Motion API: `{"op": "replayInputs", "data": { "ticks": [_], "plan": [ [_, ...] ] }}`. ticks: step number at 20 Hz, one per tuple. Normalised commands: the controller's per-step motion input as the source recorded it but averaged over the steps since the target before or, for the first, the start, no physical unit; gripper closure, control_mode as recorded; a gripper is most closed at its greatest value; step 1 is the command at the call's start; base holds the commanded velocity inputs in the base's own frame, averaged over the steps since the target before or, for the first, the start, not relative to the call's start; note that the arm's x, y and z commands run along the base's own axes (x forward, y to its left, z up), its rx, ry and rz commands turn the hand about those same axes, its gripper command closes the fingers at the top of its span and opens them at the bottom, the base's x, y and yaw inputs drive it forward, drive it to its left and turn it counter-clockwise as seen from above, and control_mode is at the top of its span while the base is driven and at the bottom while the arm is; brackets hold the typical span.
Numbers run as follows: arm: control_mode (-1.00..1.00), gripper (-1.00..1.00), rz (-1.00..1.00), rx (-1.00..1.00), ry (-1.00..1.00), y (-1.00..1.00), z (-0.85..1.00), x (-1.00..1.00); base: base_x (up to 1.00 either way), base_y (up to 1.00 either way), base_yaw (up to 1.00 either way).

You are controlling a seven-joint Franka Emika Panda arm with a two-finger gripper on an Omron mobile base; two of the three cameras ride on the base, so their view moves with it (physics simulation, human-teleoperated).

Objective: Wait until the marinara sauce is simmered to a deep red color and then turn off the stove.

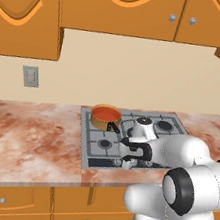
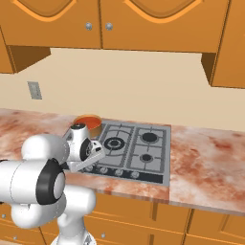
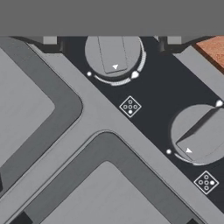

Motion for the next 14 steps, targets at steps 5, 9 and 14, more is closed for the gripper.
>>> {"op": "replayInputs", "data": {
  "ticks": [5, 9, 14],
  "plan": [
    [-1.00, 1.00, 0.00, 0.00, 0.00, 0.00, 0.00, 0.00, 0.00, 0.00, 0.00],
    [-1.00, 1.00, 0.00, 0.00, 0.00, 0.00, -0.01, 0.00, 0.00, 0.00, 0.00],
    [-1.00, 1.00, -0.15, 0.00, 0.04, -0.01, -0.17, 0.00, 0.00, 0.00, 0.00]
  ]
}}
